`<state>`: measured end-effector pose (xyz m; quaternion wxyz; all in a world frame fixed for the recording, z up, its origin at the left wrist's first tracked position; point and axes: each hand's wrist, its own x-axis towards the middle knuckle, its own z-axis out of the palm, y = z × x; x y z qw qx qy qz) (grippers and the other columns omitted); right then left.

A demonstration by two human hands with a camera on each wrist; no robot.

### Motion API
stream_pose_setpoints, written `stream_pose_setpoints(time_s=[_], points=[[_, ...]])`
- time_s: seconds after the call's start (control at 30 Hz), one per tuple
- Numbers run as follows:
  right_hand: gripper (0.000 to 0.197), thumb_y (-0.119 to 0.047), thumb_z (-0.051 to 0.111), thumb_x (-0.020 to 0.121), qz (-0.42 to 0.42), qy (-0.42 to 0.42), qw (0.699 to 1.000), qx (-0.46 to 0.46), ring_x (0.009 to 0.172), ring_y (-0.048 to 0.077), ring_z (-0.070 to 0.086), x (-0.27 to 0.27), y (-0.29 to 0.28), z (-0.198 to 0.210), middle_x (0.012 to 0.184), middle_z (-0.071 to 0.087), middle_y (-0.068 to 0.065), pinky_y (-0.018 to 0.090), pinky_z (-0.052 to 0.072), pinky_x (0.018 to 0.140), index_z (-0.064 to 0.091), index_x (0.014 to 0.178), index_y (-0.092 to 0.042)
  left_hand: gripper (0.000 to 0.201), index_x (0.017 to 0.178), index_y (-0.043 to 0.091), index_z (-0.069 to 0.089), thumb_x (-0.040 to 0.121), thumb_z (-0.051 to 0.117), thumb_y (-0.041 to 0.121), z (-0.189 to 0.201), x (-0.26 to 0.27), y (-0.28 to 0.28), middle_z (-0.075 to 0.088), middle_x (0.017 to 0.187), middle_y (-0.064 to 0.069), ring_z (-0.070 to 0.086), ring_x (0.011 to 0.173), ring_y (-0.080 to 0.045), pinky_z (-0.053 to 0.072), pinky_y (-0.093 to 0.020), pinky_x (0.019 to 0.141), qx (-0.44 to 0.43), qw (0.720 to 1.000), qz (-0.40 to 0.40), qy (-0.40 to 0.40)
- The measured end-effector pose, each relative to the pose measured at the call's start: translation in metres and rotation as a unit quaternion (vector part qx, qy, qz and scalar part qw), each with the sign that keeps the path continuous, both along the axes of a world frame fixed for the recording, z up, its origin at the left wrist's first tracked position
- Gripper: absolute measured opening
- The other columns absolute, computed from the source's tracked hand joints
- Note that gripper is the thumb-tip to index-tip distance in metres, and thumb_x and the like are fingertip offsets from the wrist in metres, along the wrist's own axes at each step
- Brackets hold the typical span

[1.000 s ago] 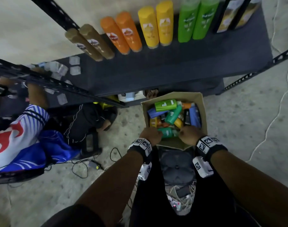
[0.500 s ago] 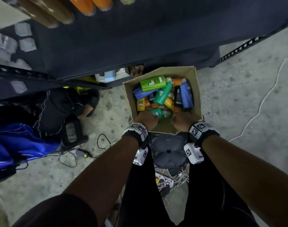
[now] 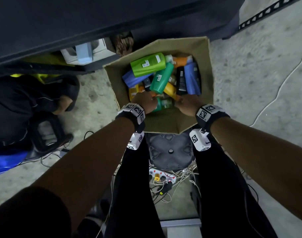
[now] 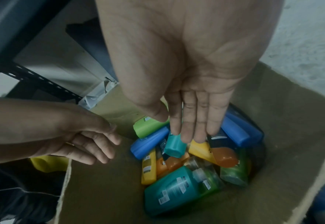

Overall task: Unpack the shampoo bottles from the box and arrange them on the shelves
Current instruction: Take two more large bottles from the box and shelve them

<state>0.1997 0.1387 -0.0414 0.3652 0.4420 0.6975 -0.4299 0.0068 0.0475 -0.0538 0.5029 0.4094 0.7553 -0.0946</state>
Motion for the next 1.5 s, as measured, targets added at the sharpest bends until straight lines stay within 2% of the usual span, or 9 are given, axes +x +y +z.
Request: stream_pose_setpoints(time_s=[0.17,0.37,0.6,0.73,0.83,0.97,1.07,1.27,1.5], points=[[0.037,-0.034,0.036,0.105,-0.004,-0.035,0.999,-0.01,0.077,0.029,0.054,-0.001,0.0,-0.044,0.075,0.054,0.008,0.032,0.033,0.068,0.061,0.094,-0.009,0.037,0.091,0.009,0.067,0.102,0.051,0.04,-0.042,-0.013,0.015,0.064,0.08,-0.008,0.067,0.089,-0.033,0.044,-0.033,0.064,0.01,1.0,-0.003,0.029],[0.038,-0.024,0.046,0.106,-0.116,-0.039,0.992,-0.034,0.125,0.038,0.056,-0.023,0.013,-0.114,0.135,0.06,0.022,0.039,0.044,0.098,0.062,0.132,-0.002,0.038,0.111,0.003,0.07,0.105,0.045,0.031,-0.091,-0.053,0.063,0.072,0.113,-0.022,0.068,0.106,-0.04,0.053,-0.042,0.086,0.107,0.987,-0.026,0.115],[0.048,-0.033,0.052,0.104,-0.282,-0.014,0.959,-0.023,0.132,0.037,0.054,-0.047,0.035,-0.196,0.143,0.057,0.02,0.038,0.044,0.105,0.054,0.142,-0.003,0.049,0.144,0.011,0.049,0.101,0.053,0.035,-0.153,-0.073,0.086,0.057,0.143,-0.018,0.055,0.13,-0.036,0.045,-0.044,0.105,0.152,0.983,-0.052,0.092],[0.051,-0.045,0.054,0.102,-0.312,-0.008,0.949,-0.042,0.123,0.037,0.06,-0.054,0.037,-0.231,0.137,0.061,0.018,0.047,0.05,0.104,0.056,0.139,-0.01,0.067,0.155,0.014,0.036,0.096,0.057,0.036,-0.183,-0.064,0.074,0.037,0.159,-0.013,0.037,0.146,-0.03,0.029,-0.046,0.119,0.167,0.975,-0.081,0.125],[0.056,-0.059,0.064,0.092,-0.393,0.01,0.913,-0.11,0.105,0.024,0.067,-0.063,0.037,-0.246,0.121,0.065,0.003,0.04,0.059,0.08,0.057,0.134,-0.023,0.075,0.156,0.018,0.036,0.089,0.061,0.041,-0.197,-0.057,0.065,0.037,0.159,-0.012,0.037,0.144,-0.032,0.026,-0.049,0.12,0.194,0.965,-0.068,0.164],[0.061,-0.051,0.072,0.089,-0.494,0.036,0.86,-0.124,0.109,0.022,0.068,-0.07,0.042,-0.259,0.128,0.066,0.003,0.042,0.06,0.09,0.056,0.138,-0.019,0.104,0.16,0.025,0.024,0.074,0.068,0.062,-0.208,-0.046,0.066,0.032,0.157,-0.02,0.034,0.142,-0.041,0.02,-0.061,0.117,0.164,0.958,-0.103,0.214],[0.049,-0.033,0.073,0.093,-0.531,0.078,0.834,-0.127,0.096,0.016,0.07,-0.077,0.047,-0.263,0.125,0.068,0.006,0.03,0.063,0.071,0.058,0.136,-0.016,0.112,0.158,0.02,0.027,0.067,0.076,0.065,-0.216,-0.042,0.072,0.033,0.155,-0.022,0.036,0.138,-0.041,0.024,-0.06,0.115,0.127,0.955,-0.12,0.24],[0.028,-0.033,0.077,0.09,-0.533,0.069,0.838,-0.095,0.088,0.015,0.069,-0.072,0.048,-0.265,0.101,0.07,0.0,0.03,0.061,0.072,0.064,0.109,-0.017,0.111,0.149,0.007,0.029,0.065,0.088,0.052,-0.224,-0.029,0.085,0.035,0.154,-0.016,0.037,0.142,-0.035,0.033,-0.049,0.113,0.063,0.984,-0.035,0.162],[0.036,-0.034,0.084,0.077,-0.526,0.043,0.849,-0.032,0.094,0.021,0.072,-0.052,0.052,-0.25,0.112,0.072,0.005,0.034,0.06,0.078,0.066,0.104,-0.02,0.122,0.157,0.01,0.018,0.063,0.09,0.044,-0.212,-0.038,0.096,0.032,0.157,-0.013,0.034,0.146,-0.034,0.028,-0.056,0.116,-0.015,0.992,-0.018,0.124]])
